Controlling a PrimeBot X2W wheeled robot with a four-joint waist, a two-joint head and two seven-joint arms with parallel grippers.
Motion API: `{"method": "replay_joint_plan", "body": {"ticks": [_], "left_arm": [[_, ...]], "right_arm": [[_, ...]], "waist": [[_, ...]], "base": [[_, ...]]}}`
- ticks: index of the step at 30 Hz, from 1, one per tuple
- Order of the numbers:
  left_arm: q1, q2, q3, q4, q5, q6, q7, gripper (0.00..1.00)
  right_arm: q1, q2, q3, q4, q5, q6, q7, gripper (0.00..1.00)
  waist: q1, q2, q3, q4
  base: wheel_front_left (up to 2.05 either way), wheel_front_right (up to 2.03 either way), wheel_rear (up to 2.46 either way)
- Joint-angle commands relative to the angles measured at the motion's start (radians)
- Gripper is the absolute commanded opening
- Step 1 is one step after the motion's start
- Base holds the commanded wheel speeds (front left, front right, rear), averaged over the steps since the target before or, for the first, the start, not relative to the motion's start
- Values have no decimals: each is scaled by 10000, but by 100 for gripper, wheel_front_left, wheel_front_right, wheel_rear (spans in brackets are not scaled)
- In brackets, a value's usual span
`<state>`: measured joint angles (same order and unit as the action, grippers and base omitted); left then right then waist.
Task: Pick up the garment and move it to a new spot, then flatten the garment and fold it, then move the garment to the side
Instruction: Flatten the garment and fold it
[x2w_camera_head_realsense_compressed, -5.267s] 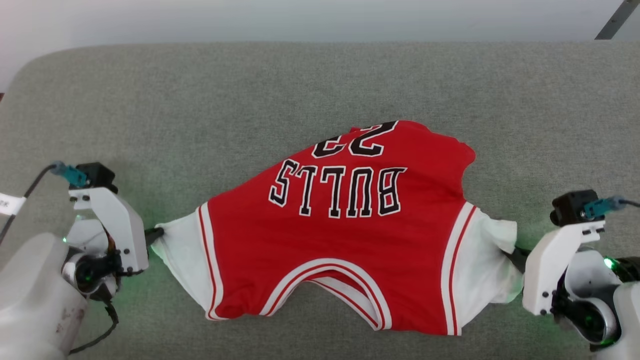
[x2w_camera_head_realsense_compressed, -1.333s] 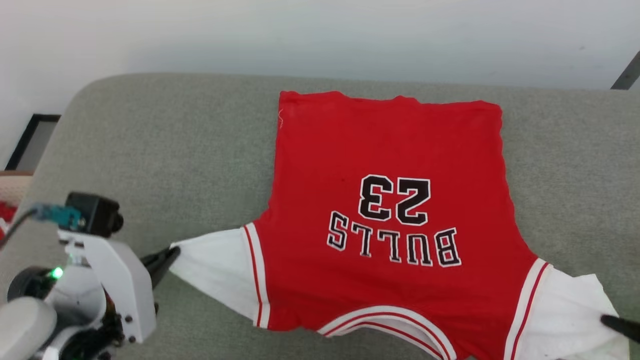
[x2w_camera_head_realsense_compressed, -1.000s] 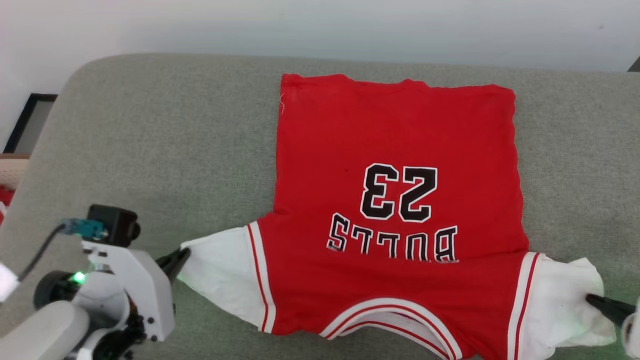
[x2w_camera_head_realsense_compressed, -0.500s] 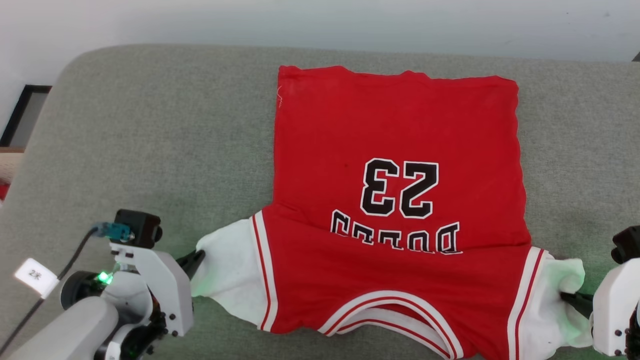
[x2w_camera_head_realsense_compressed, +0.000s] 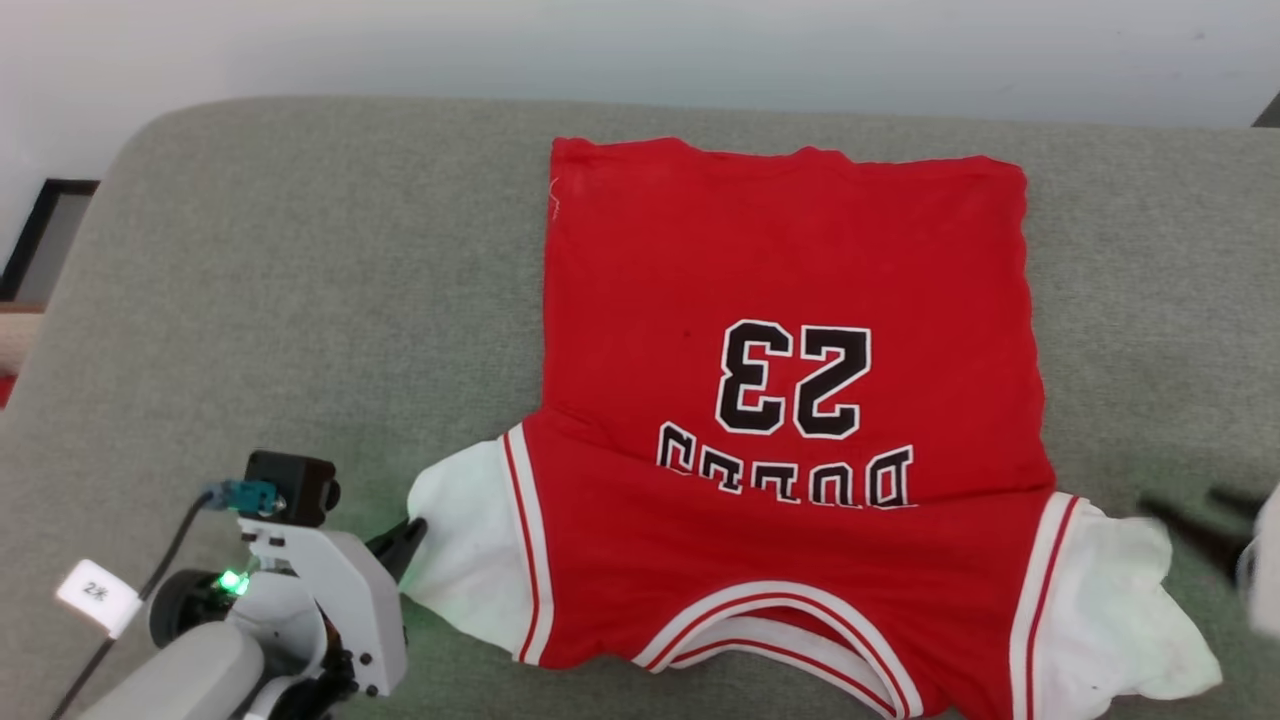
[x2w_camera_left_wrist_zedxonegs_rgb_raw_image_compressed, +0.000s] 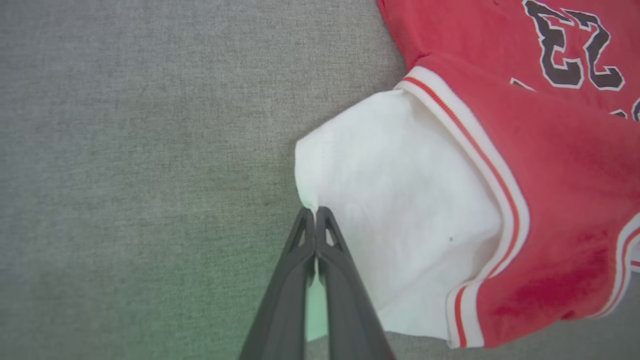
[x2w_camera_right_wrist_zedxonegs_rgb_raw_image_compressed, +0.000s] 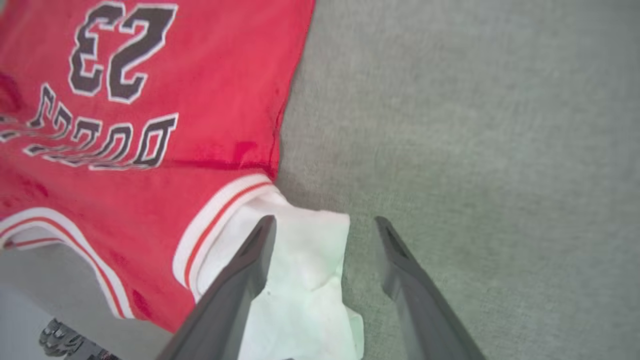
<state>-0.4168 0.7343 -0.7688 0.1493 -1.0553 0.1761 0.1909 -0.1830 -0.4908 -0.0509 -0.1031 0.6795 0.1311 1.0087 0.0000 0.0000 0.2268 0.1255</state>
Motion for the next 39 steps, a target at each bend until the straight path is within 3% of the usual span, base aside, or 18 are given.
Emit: {"method": "replay_joint_plan", "body": {"ticks": [1, 6, 9, 18, 24, 35, 36, 37, 39], "left_arm": [[91, -104, -4, -2, 36, 7, -102, 0], [-95, -319, -34, 6, 116, 57, -213, 0], [-266, -481, -92, 32, 247, 72, -247, 0], [-985, -1293, -299, 335, 396, -74, -197, 0], [-1463, -1822, -542, 657, 532, -375, -196, 0], [-1873, -2455, -850, 1659, 627, -919, -333, 0], [-1885, -2473, -864, 1770, 629, -934, -353, 0], [-1897, -2497, -875, 1866, 630, -967, -360, 0], [-1903, -2544, -897, 2038, 627, -1038, -392, 0]], "right_arm": [[-373, 14, -352, -391, -31, -7, 126, 100], [-1353, 121, -801, -785, -588, -7, -244, 100], [-2415, 230, -601, -331, -1083, -7, -955, 100], [-5642, 167, 577, 3625, -2364, -7, -2799, 100], [-7338, 190, 750, 6364, -2973, -7, -2809, 100], [-8658, 211, 145, 9668, -4187, -8, -2460, 98], [-8645, 216, 125, 9910, -4357, -7, -2397, 34], [-8661, 264, 124, 10073, -4420, -8, -2364, 0], [-8612, 418, 299, 10308, -4495, -4, -2261, 0]], "waist": [[0, 0, 103, 137], [0, 0, 367, 393], [0, 0, 629, 599], [0, 0, 1464, 1484], [0, 0, 1964, 2036], [0, 0, 2445, 2649], [0, 0, 2453, 2666], [0, 0, 2459, 2672], [0, 0, 2460, 2672]], "base": [[0, 0, 0], [0, 0, 0], [0, 0, 0], [0, 0, 0], [0, 0, 0], [0, 0, 0], [0, 0, 0], [0, 0, 0], [0, 0, 0]]}}
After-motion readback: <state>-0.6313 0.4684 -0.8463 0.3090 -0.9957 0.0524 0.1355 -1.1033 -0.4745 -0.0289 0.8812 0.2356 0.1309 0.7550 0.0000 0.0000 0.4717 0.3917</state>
